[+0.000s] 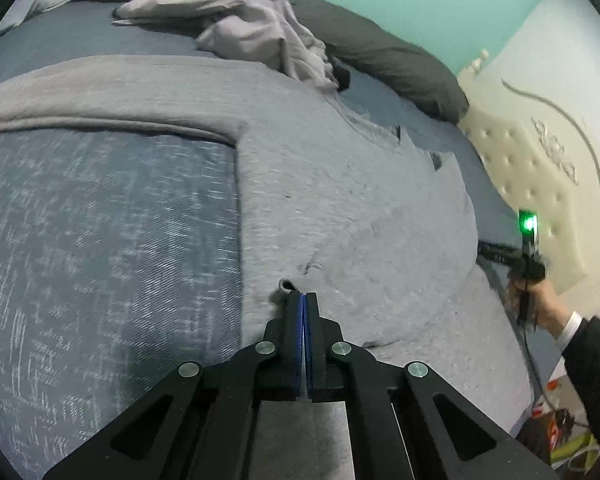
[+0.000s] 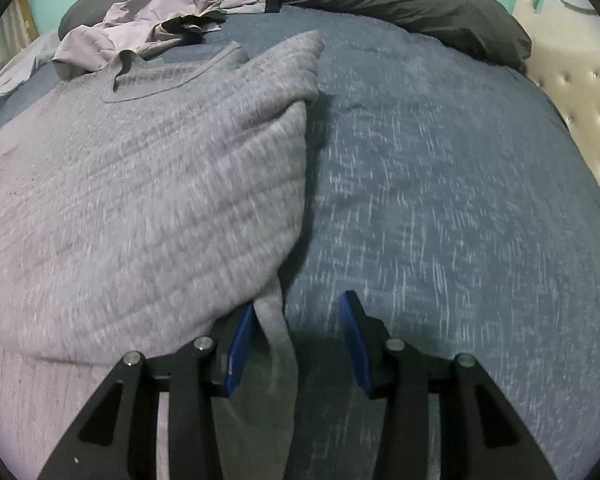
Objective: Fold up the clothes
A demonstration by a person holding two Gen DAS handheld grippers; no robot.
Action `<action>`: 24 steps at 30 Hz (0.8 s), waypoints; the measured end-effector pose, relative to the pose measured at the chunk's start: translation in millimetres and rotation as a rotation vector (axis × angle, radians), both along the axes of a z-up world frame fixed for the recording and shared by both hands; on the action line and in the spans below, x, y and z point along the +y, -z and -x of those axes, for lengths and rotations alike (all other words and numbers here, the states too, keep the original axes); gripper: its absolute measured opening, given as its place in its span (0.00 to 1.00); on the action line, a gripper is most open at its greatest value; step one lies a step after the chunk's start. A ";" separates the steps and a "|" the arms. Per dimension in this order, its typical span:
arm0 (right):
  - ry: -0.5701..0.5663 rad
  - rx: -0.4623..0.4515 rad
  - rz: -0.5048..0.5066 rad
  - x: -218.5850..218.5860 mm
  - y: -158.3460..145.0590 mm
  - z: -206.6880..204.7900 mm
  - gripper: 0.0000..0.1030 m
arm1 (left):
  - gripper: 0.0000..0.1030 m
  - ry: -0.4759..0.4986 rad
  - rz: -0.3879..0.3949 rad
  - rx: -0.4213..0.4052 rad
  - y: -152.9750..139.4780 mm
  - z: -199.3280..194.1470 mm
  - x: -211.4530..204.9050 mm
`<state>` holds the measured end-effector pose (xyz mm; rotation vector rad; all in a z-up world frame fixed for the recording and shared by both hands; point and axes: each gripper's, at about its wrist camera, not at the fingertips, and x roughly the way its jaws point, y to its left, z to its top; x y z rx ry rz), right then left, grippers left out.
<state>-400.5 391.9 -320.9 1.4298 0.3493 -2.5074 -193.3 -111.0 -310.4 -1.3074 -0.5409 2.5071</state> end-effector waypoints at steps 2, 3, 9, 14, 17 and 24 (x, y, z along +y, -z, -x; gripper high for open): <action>0.011 0.009 0.023 -0.3 -0.2 7.9 0.42 | 0.00 0.006 0.017 -0.010 2.0 3.8 2.7; 0.018 0.013 0.039 0.2 -0.5 12.0 0.42 | 0.00 0.007 0.023 -0.016 3.3 5.8 3.2; 0.020 0.029 0.066 -3.3 -4.2 25.3 0.26 | 0.00 0.041 0.040 -0.062 17.2 11.3 7.7; 0.070 0.018 0.111 3.5 -7.1 29.9 0.15 | 0.00 0.058 0.061 -0.069 22.1 9.5 13.2; 0.114 0.007 0.153 15.0 -7.7 31.0 0.15 | 0.00 0.056 0.064 -0.074 24.8 10.2 15.0; 0.106 0.044 0.194 22.7 -19.1 13.5 0.05 | 0.00 0.059 0.068 -0.081 24.5 9.6 12.2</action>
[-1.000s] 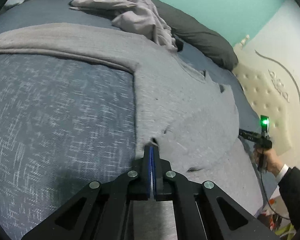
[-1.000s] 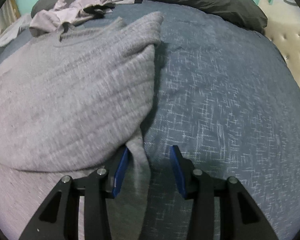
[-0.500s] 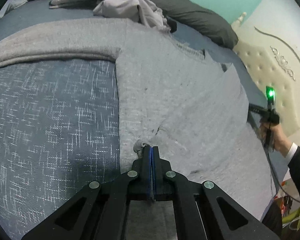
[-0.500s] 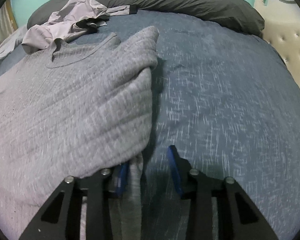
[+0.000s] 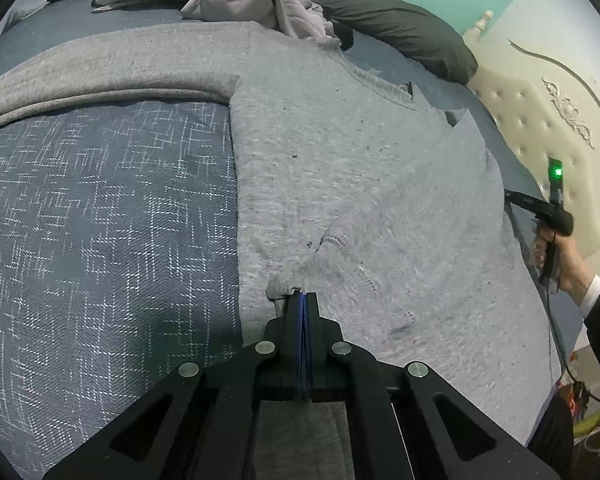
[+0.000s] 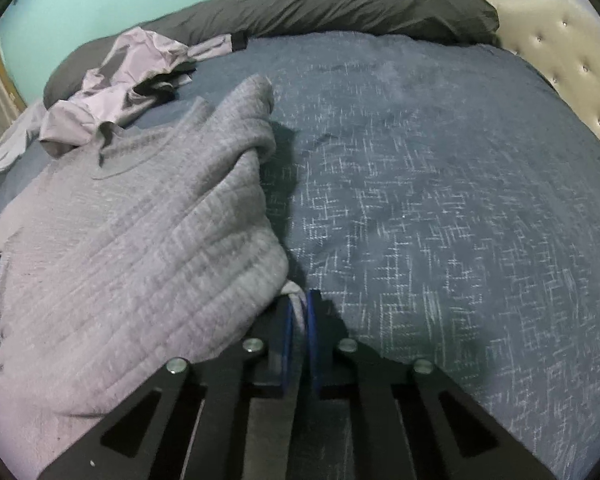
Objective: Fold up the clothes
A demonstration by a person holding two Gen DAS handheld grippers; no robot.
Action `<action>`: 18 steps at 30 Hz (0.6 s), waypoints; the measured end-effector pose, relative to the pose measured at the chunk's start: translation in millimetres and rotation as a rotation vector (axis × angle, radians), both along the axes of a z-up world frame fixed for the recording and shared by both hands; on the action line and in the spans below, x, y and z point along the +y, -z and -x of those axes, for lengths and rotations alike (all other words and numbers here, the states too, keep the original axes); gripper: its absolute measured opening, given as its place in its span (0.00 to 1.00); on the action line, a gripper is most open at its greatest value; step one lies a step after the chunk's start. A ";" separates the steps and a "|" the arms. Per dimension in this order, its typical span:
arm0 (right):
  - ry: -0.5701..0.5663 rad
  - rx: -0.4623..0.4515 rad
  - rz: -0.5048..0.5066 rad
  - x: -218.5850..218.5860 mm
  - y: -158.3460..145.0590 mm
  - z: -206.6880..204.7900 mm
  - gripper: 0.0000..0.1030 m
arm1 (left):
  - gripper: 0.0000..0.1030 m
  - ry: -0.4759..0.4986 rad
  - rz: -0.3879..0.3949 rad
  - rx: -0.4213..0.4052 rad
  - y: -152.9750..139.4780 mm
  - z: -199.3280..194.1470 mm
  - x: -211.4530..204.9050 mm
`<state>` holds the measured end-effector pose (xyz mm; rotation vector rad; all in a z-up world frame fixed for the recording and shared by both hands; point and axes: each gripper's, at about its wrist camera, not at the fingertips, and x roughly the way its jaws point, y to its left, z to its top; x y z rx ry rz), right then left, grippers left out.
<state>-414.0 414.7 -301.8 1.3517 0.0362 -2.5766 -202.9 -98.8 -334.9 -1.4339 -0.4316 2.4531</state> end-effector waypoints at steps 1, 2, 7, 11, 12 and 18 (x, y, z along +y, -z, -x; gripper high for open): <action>-0.001 0.002 0.001 1.9 -1.4 -1.6 0.05 | 0.00 0.001 0.002 0.000 -0.1 -0.4 -0.7; -0.003 0.002 0.003 3.7 -2.3 -3.1 0.05 | 0.00 0.000 0.003 0.000 -0.4 -0.5 -0.6; -0.012 -0.069 0.036 7.3 4.2 -0.9 0.05 | 0.00 -0.003 -0.006 -0.004 0.3 0.5 -2.4; 0.024 -0.080 0.124 19.9 -7.8 0.8 0.10 | 0.00 -0.006 -0.023 -0.005 1.0 1.1 -5.4; 0.031 -0.083 0.147 22.9 -11.2 1.0 0.14 | 0.00 -0.008 -0.028 -0.005 0.6 1.2 -6.4; -0.054 -0.151 0.124 12.2 -34.2 7.8 0.16 | 0.00 -0.036 -0.060 0.021 -10.3 -0.2 -17.4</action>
